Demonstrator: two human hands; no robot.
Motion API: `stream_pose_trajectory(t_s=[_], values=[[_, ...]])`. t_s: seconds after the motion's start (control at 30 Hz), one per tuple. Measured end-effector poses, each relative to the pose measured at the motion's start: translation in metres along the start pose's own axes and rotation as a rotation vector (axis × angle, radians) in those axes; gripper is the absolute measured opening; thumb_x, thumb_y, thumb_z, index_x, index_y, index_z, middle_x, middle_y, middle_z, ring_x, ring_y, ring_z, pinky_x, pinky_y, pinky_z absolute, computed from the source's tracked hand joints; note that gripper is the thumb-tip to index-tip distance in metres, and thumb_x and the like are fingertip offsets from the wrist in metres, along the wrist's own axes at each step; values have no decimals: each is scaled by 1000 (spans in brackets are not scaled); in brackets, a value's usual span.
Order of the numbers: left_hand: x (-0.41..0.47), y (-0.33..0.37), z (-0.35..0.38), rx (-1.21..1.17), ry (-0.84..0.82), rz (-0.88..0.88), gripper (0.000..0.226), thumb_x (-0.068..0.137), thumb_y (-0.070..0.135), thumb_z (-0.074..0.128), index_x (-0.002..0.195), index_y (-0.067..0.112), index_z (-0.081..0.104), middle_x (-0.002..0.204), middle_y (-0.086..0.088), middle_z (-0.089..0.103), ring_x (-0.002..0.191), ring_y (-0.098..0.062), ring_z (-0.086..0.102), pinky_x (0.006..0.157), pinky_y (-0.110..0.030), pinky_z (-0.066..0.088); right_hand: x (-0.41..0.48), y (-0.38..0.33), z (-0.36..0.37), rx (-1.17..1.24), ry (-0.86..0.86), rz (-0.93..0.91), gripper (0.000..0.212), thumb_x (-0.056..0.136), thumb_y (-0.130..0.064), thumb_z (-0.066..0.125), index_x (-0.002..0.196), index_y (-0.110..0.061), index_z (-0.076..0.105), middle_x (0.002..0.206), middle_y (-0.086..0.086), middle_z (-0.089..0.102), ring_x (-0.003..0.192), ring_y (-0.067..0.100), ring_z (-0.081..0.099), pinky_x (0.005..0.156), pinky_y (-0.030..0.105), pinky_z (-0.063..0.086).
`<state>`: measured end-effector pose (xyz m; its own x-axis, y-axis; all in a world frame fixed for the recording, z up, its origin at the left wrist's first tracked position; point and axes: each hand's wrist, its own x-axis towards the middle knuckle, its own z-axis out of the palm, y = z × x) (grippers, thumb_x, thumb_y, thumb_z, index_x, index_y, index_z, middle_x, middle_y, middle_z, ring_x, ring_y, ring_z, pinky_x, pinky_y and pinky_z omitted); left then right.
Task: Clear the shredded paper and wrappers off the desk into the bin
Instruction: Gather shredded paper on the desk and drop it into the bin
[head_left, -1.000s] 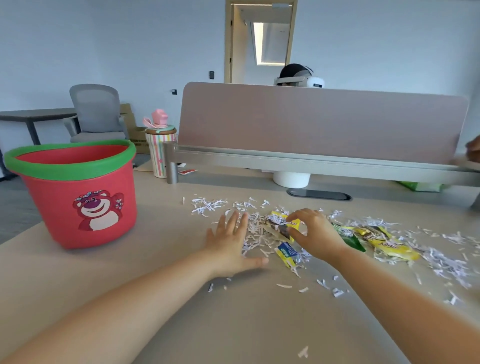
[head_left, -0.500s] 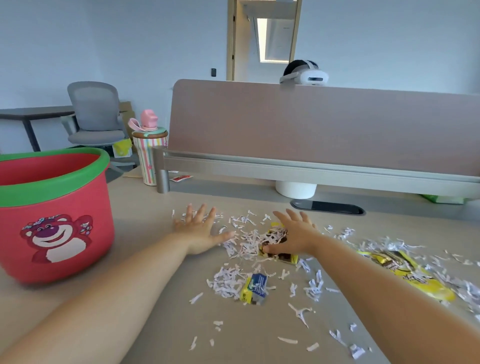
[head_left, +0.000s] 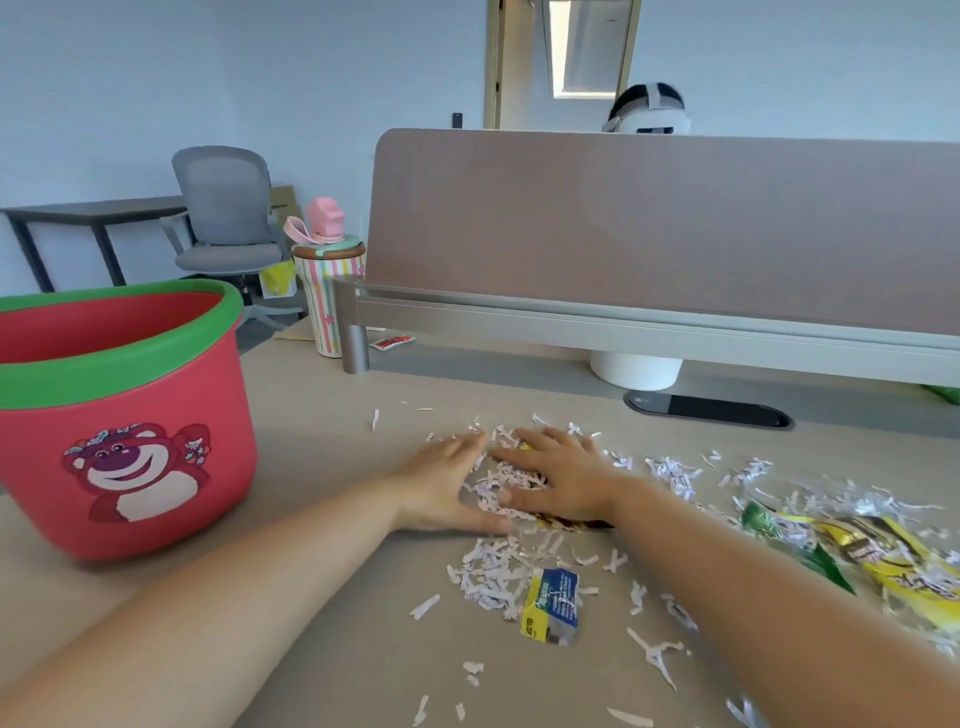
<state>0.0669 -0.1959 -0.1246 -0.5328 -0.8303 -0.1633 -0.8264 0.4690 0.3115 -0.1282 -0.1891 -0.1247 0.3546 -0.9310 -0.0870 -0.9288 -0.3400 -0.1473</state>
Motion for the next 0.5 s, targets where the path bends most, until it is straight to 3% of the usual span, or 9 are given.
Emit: stream_pose_trajectory(t_s=[0.17, 0.33, 0.5], values=[[-4, 26, 17, 113, 204, 64, 73, 87, 58, 42, 145, 20, 19, 152, -2, 19, 140, -23, 16, 114, -33, 19, -31, -4, 0, 27, 219, 20, 39, 88, -52, 43, 122, -34, 48, 133, -3, 44, 127, 20, 36, 106, 38, 28], [-14, 39, 20, 96, 236, 152, 39, 94, 42, 41, 123, 17, 47, 127, -5, 42, 118, -22, 41, 93, -30, 35, -58, -7, 2, -158, 287, 72, 32, 95, -40, 35, 111, -17, 52, 113, 6, 56, 111, 26, 48, 88, 35, 37], [-24, 48, 18, 162, 228, 108, 35, 95, 43, 40, 100, 9, 49, 106, -11, 59, 94, -28, 55, 67, -29, 31, -75, -5, 0, -110, 238, 99, 23, 96, -34, 34, 84, -18, 45, 105, 13, 64, 97, 29, 58, 71, 30, 36]])
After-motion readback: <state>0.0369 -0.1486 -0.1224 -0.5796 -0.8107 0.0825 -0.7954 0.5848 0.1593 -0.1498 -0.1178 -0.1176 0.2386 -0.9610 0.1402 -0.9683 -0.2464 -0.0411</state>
